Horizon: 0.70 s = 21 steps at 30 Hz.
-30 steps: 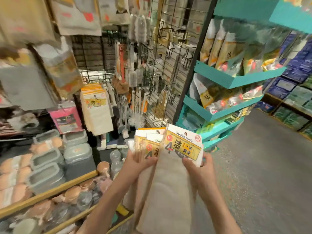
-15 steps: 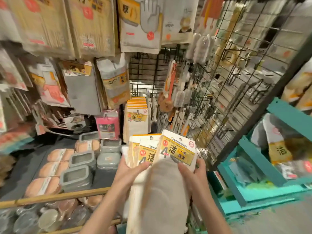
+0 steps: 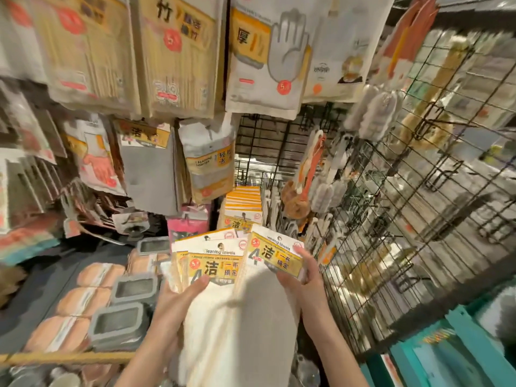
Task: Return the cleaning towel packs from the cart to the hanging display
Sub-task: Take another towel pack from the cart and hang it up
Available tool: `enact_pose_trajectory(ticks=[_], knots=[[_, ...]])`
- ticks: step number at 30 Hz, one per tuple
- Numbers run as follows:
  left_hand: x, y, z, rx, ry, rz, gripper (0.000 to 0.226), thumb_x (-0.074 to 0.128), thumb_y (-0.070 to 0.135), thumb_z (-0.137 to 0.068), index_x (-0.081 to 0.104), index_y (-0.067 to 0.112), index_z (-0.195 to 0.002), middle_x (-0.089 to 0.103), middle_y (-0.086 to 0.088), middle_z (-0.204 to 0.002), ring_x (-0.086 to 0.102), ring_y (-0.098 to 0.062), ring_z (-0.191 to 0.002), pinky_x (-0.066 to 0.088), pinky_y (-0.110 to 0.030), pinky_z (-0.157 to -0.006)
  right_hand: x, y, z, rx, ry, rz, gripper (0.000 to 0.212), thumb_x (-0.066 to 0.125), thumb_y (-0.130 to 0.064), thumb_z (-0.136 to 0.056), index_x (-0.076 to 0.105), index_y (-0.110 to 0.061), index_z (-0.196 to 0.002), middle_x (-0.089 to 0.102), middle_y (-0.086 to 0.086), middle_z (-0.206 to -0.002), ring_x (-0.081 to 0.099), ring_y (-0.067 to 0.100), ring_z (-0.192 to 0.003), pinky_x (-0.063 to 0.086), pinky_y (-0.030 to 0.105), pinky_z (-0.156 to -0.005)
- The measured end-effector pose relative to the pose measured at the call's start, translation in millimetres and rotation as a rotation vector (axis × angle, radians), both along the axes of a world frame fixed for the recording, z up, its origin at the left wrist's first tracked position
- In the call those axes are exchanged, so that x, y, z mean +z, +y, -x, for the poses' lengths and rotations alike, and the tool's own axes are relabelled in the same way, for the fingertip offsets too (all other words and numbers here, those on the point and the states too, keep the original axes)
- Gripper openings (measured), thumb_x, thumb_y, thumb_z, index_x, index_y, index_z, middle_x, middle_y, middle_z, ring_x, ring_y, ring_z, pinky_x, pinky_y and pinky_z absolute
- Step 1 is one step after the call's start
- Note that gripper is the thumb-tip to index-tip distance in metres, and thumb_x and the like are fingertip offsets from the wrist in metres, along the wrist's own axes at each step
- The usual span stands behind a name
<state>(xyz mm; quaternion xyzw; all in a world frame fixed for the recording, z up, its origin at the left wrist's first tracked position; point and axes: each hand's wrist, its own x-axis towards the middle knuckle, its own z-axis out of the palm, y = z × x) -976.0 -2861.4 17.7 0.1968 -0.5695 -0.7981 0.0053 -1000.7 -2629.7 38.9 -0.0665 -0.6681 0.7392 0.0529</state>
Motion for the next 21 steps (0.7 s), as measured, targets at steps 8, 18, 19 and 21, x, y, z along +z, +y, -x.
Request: enact_pose_trajectory(ticks=[8,18,19,21], knots=[[7,-46,11,0.133,0.046,0.021,0.045,0.075,0.02,-0.074,0.062,0.02,-0.118,0.072,-0.007,-0.108,0.069,-0.028,-0.099,0.049,-0.049,-0.093,-29,-11,96,0.154,-0.073,0.022,0.041,0.058,0.009,-0.085,0.059,-0.023,-0.111,0.058,-0.011,-0.116,0.065,-0.002,-0.093,0.052,0.016,-0.075],[2,-67,25,0.393,-0.085,0.15,0.066,0.088,0.04,-0.046,0.055,0.03,-0.102,0.072,-0.002,-0.098,0.069,-0.024,-0.089,0.053,-0.046,-0.082,-55,-30,155,0.229,-0.08,-0.075,0.045,0.056,0.009,-0.085,0.054,-0.011,-0.126,0.051,0.001,-0.131,0.056,0.01,-0.109,0.05,0.014,-0.082],[1,-67,26,0.403,-0.094,0.134,0.067,0.087,0.043,-0.044,0.055,0.031,-0.102,0.071,-0.001,-0.099,0.069,-0.023,-0.089,0.053,-0.044,-0.079,-56,-31,159,0.22,-0.08,-0.096,0.045,0.056,0.009,-0.085,0.054,-0.011,-0.126,0.051,0.0,-0.13,0.055,0.009,-0.109,0.048,0.013,-0.083],[0,-68,27,0.396,-0.098,0.116,0.079,0.087,0.048,-0.038,0.056,0.029,-0.109,0.072,-0.001,-0.099,0.07,-0.023,-0.089,0.053,-0.04,-0.074,-60,-31,164,0.2,-0.083,-0.122,0.044,0.057,0.008,-0.085,0.055,-0.014,-0.124,0.052,-0.004,-0.127,0.055,0.0,-0.106,0.045,0.009,-0.081]])
